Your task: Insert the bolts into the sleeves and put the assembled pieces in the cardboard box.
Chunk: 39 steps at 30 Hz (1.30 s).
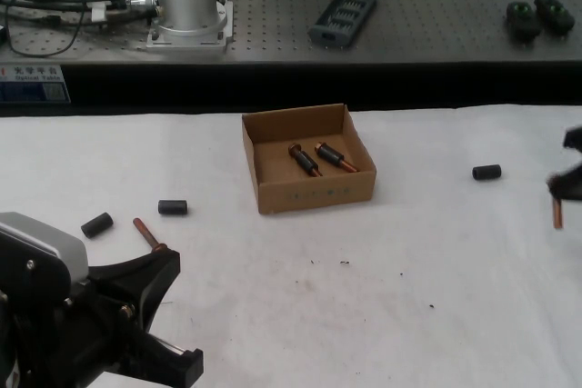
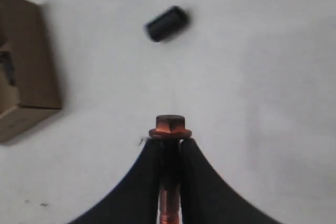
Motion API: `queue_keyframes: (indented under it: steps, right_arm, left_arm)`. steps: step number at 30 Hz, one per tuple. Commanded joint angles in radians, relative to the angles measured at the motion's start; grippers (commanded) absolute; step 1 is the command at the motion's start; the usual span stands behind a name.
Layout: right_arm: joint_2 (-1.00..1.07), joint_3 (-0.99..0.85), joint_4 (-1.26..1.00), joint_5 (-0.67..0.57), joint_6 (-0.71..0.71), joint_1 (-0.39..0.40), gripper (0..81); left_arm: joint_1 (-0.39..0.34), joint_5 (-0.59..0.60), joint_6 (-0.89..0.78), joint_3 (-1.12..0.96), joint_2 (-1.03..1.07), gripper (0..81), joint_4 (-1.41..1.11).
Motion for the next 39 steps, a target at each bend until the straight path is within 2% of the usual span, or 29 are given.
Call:
queue_keyframes:
  steps: [1,5,9,13,20,25,28,33,39]
  right_arm:
    - [-0.149,0.056,-0.065,-0.033,-0.018,0.096,6.6]
    - [-0.33,0.171,-0.176,0.065,-0.018,0.236,6.6]
    - [-0.509,0.329,-0.314,0.16,-0.02,0.38,6.6]
    - [-0.637,0.47,-0.471,0.173,-0.018,0.452,6.6]
    - [-0.706,0.683,-0.657,0.232,-0.043,0.474,6.6]
    - [-0.709,0.854,-0.935,0.229,-0.108,0.482,6.6]
    - [-0.71,0.948,-1.142,0.229,-0.089,0.482,6.6]
    - [-0.71,0.989,-1.35,0.229,-0.057,0.482,6.6]
    - [-0.71,0.989,-1.359,0.226,-0.043,0.482,6.6]
  left_arm:
    - [0.003,-0.024,0.008,-0.006,-0.009,0.6,-0.008]
    - [0.003,-0.086,0.008,-0.006,-0.009,0.6,-0.008]
    - [0.003,-0.089,0.008,-0.006,-0.009,0.6,-0.008]
    - [0.003,-0.089,0.008,-0.006,-0.009,0.6,-0.002]
    - [0.003,-0.089,-0.033,-0.008,-0.009,0.6,0.031]
    - [0.003,-0.089,-0.063,-0.035,-0.009,0.6,0.09]
    - [0.003,-0.089,-0.063,-0.1,-0.006,0.6,0.219]
    - [0.003,-0.115,-0.036,-0.257,0.047,0.6,0.406]
    - [0.01,-0.253,0.079,-0.441,0.191,0.6,0.518]
